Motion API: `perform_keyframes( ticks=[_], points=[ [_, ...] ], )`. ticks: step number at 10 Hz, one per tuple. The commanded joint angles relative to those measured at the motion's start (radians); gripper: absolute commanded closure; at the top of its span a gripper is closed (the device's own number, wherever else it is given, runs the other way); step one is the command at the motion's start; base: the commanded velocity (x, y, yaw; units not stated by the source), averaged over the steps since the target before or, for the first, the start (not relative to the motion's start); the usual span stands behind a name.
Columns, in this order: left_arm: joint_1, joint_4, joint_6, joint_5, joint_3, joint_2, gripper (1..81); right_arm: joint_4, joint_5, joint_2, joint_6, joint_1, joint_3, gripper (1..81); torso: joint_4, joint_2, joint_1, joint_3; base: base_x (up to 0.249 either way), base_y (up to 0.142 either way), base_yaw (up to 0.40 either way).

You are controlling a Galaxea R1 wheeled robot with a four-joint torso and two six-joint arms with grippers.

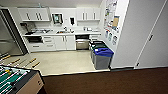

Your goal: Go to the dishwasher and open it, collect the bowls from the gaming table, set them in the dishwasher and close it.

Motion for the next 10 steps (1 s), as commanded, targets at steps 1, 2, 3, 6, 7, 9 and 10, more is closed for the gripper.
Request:
perform_keyframes(
  ticks=[1, 2, 3, 6, 7, 9, 10],
  points=[
    [-0.038, 0.012, 0.005, 0.027, 0.008, -0.019, 81.1, 0.002, -0.085, -0.012, 0.0, 0.05, -0.003, 81.1, 0.0, 0.0, 0.0, 0.0, 0.167, 0.0, 0.0],
    [-0.038, 0.012, 0.005, 0.027, 0.008, -0.02, 81.1, 0.002, -0.085, -0.012, 0.0, 0.048, -0.003, 81.1, 0.0, 0.0, 0.0, 0.0, 0.166, 0.0, 0.0],
    [-0.04, 0.012, 0.005, 0.027, 0.008, -0.02, 81.1, 0.002, -0.085, -0.013, 0.0, 0.05, -0.003, 81.1, 0.0, 0.0, 0.0, 0.0, 0.166, 0.0, 0.0],
    [-0.038, 0.012, 0.005, 0.027, 0.008, -0.02, 81.1, 0.002, -0.084, -0.013, 0.0, 0.051, -0.003, 81.1, 0.0, 0.0, 0.0, 0.0, 0.166, 0.0, 0.0],
    [-0.038, 0.012, 0.005, 0.027, 0.008, -0.022, 81.1, 0.002, -0.085, -0.012, 0.0, 0.05, -0.003, 81.1, 0.0, 0.0, 0.0, 0.0, 0.167, 0.0, 0.0],
    [-0.038, 0.012, 0.005, 0.027, 0.006, -0.022, 81.1, 0.002, -0.085, -0.013, 0.0, 0.05, -0.003, 81.1, 0.0, 0.0, 0.0, 0.0, 0.166, 0.0, 0.0],
    [-0.038, 0.012, 0.005, 0.027, 0.008, -0.022, 81.1, 0.002, -0.084, -0.013, 0.0, 0.05, -0.003, 81.1, 0.0, 0.0, 0.0, 0.0, 0.166, 0.0, 0.0]
  ],
)
